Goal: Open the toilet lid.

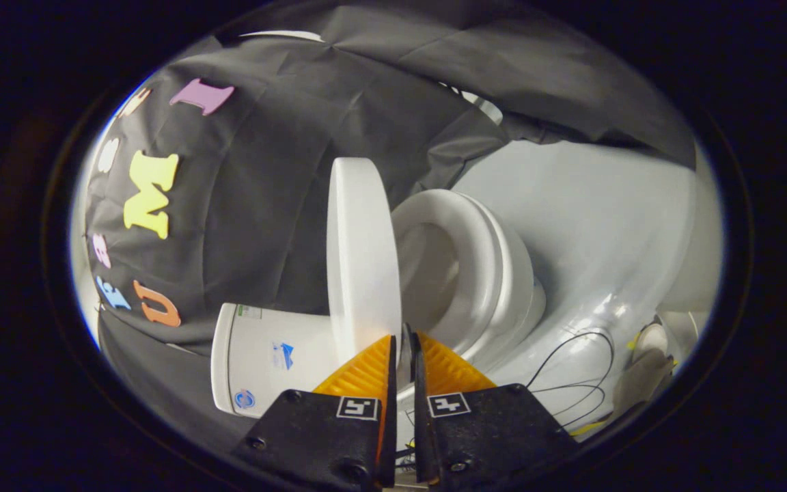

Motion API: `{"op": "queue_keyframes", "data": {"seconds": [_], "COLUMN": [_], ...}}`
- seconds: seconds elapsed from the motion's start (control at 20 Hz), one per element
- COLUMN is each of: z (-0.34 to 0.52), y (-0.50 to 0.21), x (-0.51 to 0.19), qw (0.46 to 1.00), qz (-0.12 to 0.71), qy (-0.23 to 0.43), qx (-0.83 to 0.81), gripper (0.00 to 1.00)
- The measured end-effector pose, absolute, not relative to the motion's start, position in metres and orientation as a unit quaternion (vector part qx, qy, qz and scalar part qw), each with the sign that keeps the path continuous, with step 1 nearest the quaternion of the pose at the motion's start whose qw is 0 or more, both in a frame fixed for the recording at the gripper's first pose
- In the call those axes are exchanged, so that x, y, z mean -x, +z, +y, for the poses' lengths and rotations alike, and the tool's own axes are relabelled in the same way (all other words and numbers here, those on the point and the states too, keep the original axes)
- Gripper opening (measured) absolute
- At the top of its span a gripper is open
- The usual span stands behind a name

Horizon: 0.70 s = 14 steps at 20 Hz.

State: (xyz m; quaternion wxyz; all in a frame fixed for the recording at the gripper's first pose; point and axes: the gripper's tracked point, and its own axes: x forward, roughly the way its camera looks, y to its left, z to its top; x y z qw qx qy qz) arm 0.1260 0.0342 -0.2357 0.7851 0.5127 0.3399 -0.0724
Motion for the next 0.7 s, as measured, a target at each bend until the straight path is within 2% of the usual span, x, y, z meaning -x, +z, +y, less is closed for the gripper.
{"op": "queue_keyframes", "data": {"seconds": [0.7], "z": [0.070], "y": [-0.177], "x": [-0.138], "qw": [0.848], "qz": [0.348], "qy": [-0.075], "qx": [-0.392], "gripper": [0.14]}}
